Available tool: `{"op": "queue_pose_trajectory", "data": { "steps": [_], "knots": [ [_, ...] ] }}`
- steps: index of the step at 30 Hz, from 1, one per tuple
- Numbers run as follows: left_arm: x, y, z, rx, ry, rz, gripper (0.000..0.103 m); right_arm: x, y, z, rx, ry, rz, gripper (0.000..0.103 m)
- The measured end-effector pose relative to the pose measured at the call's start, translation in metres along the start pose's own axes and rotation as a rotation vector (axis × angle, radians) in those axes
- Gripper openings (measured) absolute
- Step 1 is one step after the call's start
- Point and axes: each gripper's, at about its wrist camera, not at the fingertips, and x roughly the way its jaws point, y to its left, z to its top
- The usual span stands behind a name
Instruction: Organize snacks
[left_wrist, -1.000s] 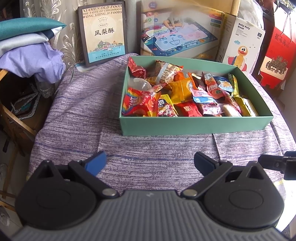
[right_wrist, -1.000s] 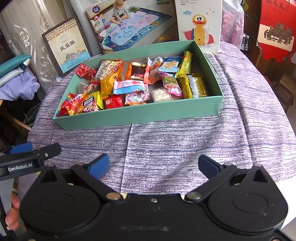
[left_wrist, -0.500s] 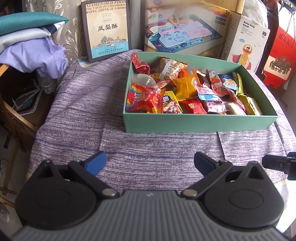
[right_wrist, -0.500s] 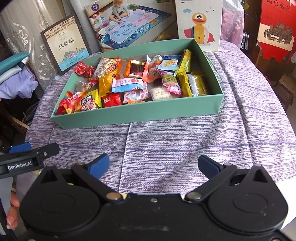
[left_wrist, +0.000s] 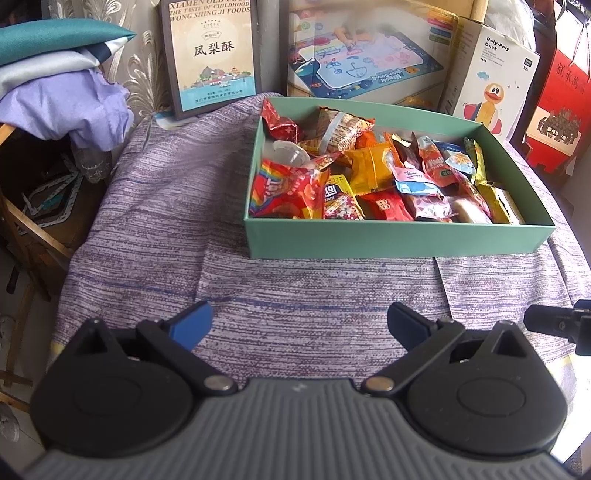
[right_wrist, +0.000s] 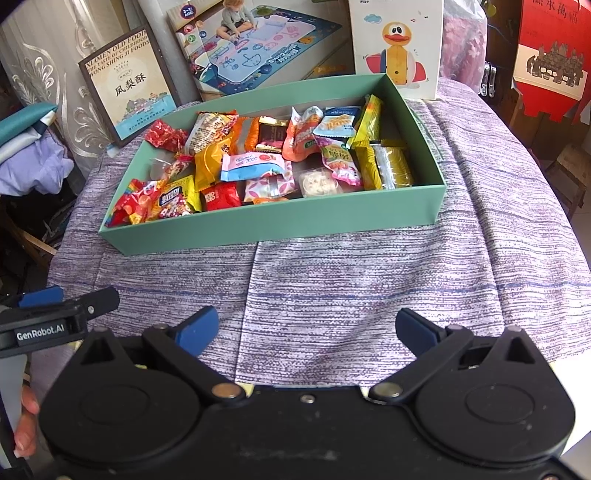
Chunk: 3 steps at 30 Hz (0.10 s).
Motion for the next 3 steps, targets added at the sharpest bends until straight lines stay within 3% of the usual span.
{"op": "queue_pose_trajectory", "data": {
  "steps": [3],
  "knots": [
    [-0.0018,0.0002,0.0008,0.005,-0.005,0.004,0.103,-0.0008,0.0007,0.0004,-0.003,-0.001,-0.002,0.103]
  ]
}}
